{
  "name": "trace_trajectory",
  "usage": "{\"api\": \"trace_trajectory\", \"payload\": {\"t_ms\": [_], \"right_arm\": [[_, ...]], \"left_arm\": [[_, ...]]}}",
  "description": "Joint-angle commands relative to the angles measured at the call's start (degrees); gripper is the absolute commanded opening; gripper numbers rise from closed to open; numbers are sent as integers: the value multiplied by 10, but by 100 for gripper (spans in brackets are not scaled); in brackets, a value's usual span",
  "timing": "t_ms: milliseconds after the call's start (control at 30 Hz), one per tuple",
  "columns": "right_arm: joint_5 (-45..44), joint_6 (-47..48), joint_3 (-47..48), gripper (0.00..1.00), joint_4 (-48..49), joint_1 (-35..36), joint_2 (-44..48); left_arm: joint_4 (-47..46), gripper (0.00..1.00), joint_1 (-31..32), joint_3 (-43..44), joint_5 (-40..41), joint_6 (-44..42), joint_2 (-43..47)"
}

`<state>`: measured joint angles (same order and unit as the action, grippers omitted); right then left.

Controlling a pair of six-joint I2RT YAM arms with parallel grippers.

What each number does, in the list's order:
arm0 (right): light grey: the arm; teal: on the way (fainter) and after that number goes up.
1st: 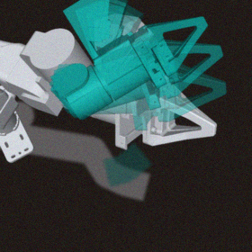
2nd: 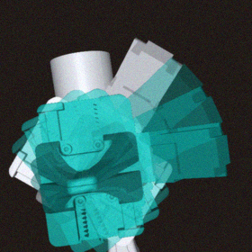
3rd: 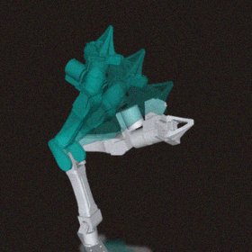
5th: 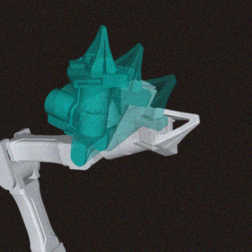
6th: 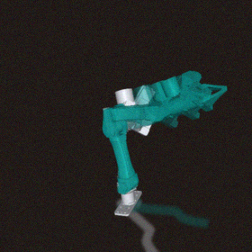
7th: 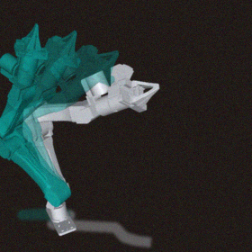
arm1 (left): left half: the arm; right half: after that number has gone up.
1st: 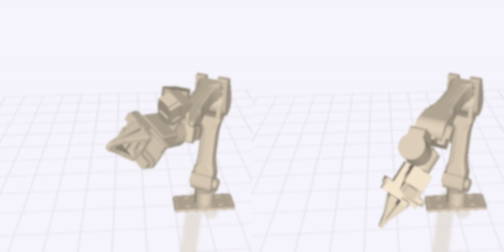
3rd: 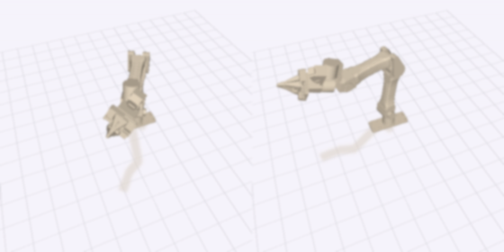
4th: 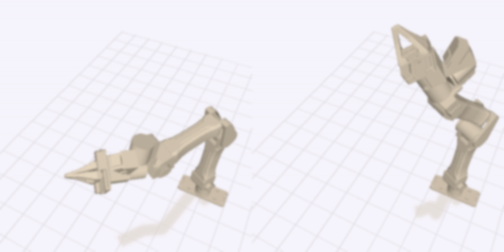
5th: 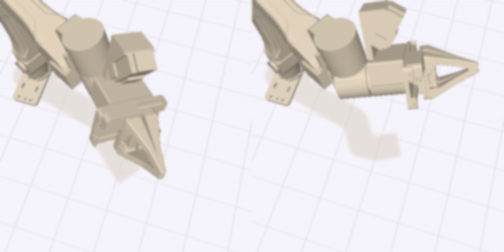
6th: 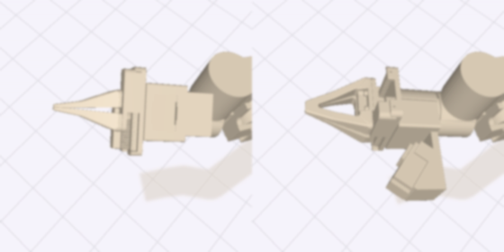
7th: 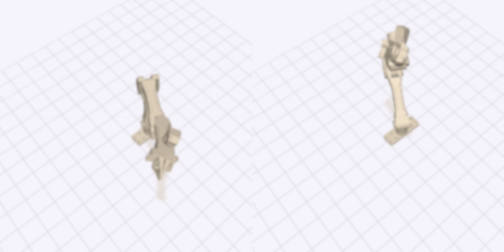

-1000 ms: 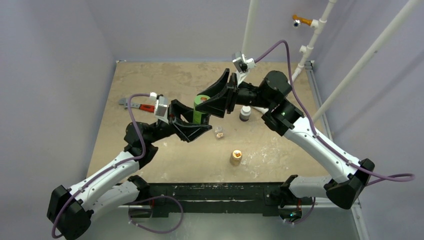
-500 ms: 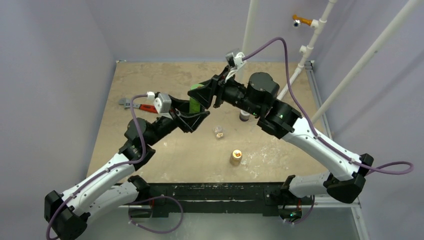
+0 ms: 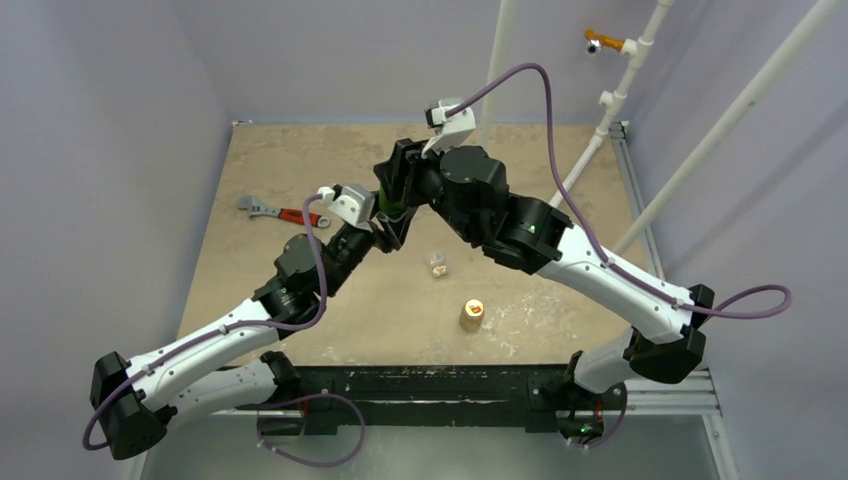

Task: Sort the pills into containers
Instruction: Screw the lid of the pill bottle onto the pill bottle.

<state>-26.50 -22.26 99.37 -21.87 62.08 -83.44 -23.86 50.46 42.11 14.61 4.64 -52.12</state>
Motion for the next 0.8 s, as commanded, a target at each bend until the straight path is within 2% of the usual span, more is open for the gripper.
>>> {"api": "trace_trajectory", "payload": {"t_ms": [0, 133, 267, 400, 633, 767], "right_arm": [[-67, -35, 14, 0, -96, 47, -21], [-97, -41, 11, 1, -87, 52, -25], [-92, -35, 2, 14, -59, 52, -14], [-69, -21, -4, 33, -35, 51, -6], [-11, -13, -19, 81, -3, 51, 20], [3, -5, -25, 96, 6, 51, 43]], "left_arm": [[-76, 0, -5, 56, 87, -25, -6], [-72, 0, -4, 63, 71, -15, -12], [-63, 0, -4, 58, 52, 2, -13], [-57, 0, -5, 51, 30, 19, -11], [-49, 0, -9, 40, -11, 41, -8], [-53, 0, -15, 28, -42, 59, -3]]}}
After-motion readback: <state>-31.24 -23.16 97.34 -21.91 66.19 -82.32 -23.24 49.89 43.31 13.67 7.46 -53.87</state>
